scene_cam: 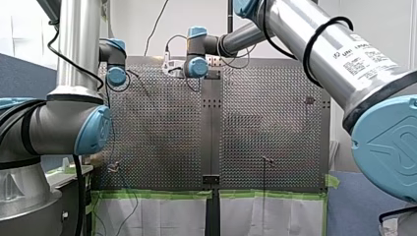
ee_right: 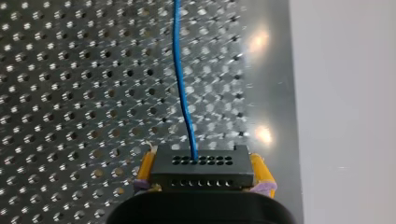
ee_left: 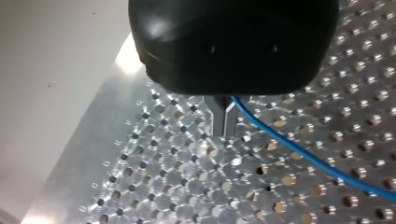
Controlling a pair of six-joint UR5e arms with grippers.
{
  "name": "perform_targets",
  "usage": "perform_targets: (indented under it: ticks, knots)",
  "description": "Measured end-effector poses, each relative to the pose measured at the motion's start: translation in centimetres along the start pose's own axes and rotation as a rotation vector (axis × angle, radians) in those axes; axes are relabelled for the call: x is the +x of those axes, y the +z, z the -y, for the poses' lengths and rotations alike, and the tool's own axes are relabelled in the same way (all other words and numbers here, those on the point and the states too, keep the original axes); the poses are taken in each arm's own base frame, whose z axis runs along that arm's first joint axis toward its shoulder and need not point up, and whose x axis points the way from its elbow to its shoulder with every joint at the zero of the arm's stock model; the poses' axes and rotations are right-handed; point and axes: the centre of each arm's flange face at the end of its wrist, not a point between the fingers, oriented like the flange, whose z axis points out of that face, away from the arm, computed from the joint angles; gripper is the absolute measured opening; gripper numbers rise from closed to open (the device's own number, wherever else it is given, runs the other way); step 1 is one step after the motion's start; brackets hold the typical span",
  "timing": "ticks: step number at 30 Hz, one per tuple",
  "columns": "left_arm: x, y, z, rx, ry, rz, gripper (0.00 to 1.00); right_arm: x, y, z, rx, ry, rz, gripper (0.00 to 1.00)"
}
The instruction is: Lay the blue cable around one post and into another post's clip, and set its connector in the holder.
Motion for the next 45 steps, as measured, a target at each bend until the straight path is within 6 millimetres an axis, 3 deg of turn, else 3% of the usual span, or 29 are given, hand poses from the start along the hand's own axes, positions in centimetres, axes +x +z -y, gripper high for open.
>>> perform_targets:
  ticks: [1,2,3,6,26,28,33,37,38,42,45]
  knots:
    - [0.1,-0.1,0.0,-0.001,-0.002,-0.001,0.00,-0.1,0.0,-0.1,-0.002,-0.001,0.006,0.00]
    - [0.2,-0.2,0.0,-0.003,-0.004,-0.001,0.17,-0.2,0.0,-0.2,-0.005,-0.002,0.011,0.00]
    - [0.4,-0.3,0.0,-0.005,-0.009,-0.002,0.22,-0.3,0.0,-0.5,-0.013,-0.003,0.016,0.00]
    - [0.6,-0.6,0.3,-0.006,-0.021,-0.003,0.30,-0.4,0.1,-1.6,-0.044,-0.005,0.022,0.00]
    - [1.2,-1.3,1.7,0.029,-0.024,-0.012,0.30,-3.2,0.9,-8.3,-0.146,-0.020,0.052,0.00]
    - [1.2,-1.2,1.8,0.033,-0.021,-0.010,0.32,-3.3,1.1,-9.3,-0.158,-0.019,0.042,0.00]
    - [1.2,-1.2,1.8,0.035,-0.019,-0.005,0.56,-3.7,1.2,-11.3,-0.183,-0.023,0.060,0.00]
    - [1.7,-1.1,1.6,0.027,-0.027,-0.013,0.59,-3.9,1.0,-11.8,-0.192,-0.026,0.079,0.00]
    - [2.0,-1.0,1.5,0.025,-0.028,-0.017,0.66,-4.1,0.9,-12.0,-0.196,-0.027,0.085,0.00]
    - [3.3,-0.9,1.3,0.026,-0.033,-0.045,0.74,-5.3,0.6,-14.1,-0.230,-0.032,0.106,0.00]
    - [3.7,-0.9,1.4,0.040,-0.046,-0.060,0.74,-6.2,0.4,-15.8,-0.254,-0.032,0.114,0.00]
